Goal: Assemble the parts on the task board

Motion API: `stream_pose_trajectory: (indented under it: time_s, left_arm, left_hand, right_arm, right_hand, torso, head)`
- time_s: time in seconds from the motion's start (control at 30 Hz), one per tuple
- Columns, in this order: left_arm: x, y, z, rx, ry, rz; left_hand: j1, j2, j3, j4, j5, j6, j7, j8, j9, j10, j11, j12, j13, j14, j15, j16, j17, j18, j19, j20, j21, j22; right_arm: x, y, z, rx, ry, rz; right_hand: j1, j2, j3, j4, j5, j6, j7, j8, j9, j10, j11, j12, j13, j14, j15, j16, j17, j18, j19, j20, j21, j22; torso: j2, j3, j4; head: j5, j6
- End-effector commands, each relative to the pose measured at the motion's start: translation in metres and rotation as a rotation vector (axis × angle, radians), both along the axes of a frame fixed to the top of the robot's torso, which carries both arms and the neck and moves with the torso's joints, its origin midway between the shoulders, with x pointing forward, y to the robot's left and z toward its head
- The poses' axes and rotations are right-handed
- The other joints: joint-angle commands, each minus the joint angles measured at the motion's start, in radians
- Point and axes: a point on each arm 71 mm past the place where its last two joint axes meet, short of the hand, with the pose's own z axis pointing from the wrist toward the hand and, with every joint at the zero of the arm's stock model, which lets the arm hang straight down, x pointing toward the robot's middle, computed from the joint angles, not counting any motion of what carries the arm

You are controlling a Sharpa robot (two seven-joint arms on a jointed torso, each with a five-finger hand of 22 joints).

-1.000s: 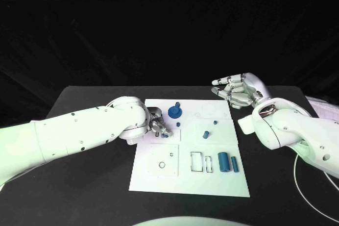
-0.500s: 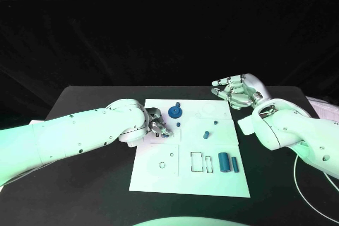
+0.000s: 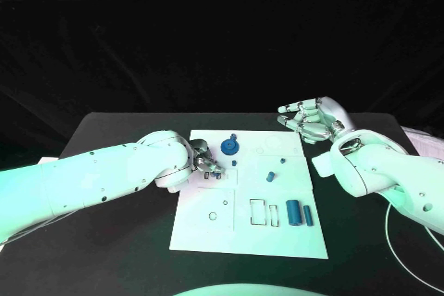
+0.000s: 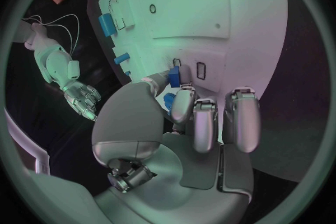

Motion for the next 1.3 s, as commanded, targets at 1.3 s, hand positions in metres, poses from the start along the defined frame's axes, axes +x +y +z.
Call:
stream_pose_trajectory:
  time_s: [1.3]
  left_arm:
    - [0.0000,-0.0029,-0.0049,0.054,0.038,-0.046]
  left_hand:
    - [-0.082,-0.062,0.037,-0.101,-0.004,0.015,-0.019,0.029,-0.020,0.014,-0.008,0.016,0.011,0.102,-0.005,0.003,0.263,-0.009,0.044,-0.004,0.013,0.154]
  right_arm:
    - [-0.0014,-0.0009,-0.0012,-0.004,0.000,0.014]
  right_hand:
    - [-0.008,-0.001,0.008,0.000,0.003,-0.005,0.002,0.000,0.000,-0.005,0.000,0.001,-0.001,0.025,0.006,-0.007,0.000,0.020,-0.005,-0.001,-0.006,-0.002]
  torso:
    - [0.001,0.0003,-0.0009]
  head:
    - [0.001,-0.009]
